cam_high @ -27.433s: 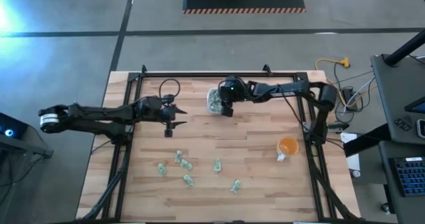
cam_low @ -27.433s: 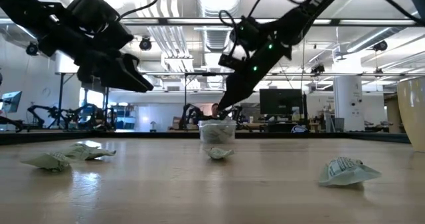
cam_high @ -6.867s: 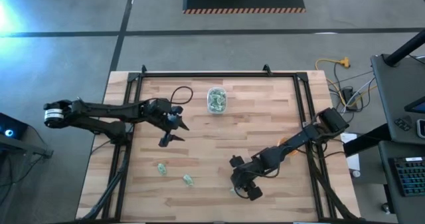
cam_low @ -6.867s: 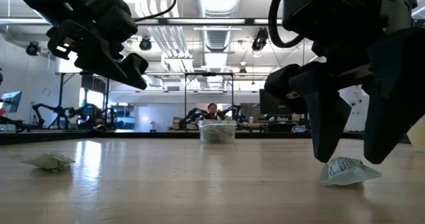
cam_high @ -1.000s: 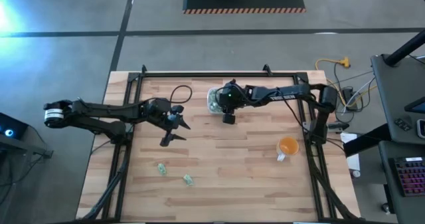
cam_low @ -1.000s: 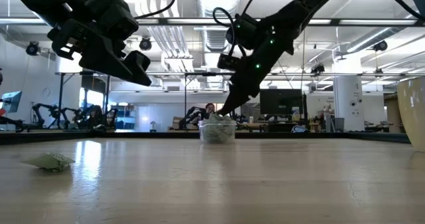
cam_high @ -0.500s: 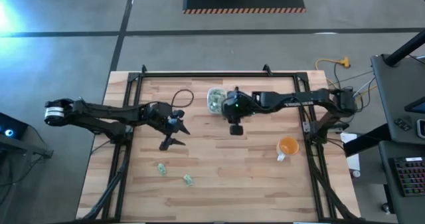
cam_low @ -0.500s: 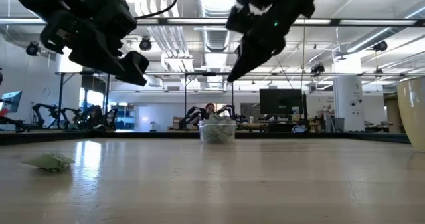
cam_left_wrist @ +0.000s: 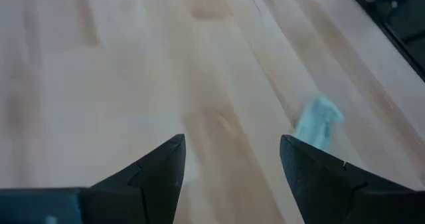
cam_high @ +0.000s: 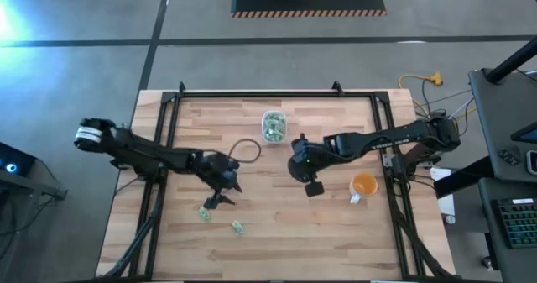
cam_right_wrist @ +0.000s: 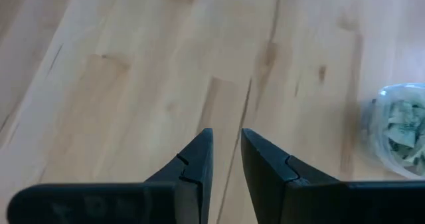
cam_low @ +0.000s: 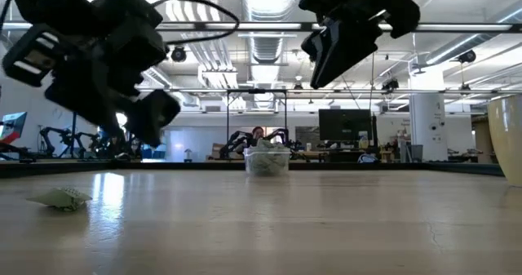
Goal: Pick and place Stevia / Truvia into bins
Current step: Put the right green stevia packet into the transparent bin
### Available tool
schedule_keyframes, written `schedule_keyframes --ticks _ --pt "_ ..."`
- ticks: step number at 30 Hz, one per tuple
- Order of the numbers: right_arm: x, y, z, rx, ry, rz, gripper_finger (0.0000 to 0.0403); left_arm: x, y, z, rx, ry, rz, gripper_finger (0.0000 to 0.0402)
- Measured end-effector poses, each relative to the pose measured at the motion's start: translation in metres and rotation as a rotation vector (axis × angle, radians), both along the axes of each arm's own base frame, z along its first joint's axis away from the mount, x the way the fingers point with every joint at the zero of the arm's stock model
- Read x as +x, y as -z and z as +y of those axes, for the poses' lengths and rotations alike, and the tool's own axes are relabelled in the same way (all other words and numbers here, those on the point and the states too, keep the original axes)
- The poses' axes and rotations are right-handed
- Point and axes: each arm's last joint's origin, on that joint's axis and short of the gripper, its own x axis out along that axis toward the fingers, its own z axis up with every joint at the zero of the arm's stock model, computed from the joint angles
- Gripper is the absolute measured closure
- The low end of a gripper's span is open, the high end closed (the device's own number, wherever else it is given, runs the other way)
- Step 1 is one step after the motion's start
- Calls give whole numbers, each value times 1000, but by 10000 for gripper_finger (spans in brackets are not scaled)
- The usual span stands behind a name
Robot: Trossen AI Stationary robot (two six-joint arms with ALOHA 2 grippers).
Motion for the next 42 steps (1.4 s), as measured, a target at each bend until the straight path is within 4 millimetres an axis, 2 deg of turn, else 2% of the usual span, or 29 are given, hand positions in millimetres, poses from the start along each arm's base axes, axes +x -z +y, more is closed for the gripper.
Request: schedule_keyframes --ticks 9,16,22,34,42 --pt "-2 3 2 9 18 16 335 4 31 -30 -43 58 156 173" --pt "-2 4 2 7 19 18 335 8 32 -51 -73 126 73 173" --pt "-4 7 2 7 23 27 335 10 41 -65 -78 175 52 173" --pt "-5 10 2 18 42 37 335 16 53 -68 -58 195 15 177" --pt "-6 13 2 17 43 45 335 16 55 -68 -46 188 17 236"
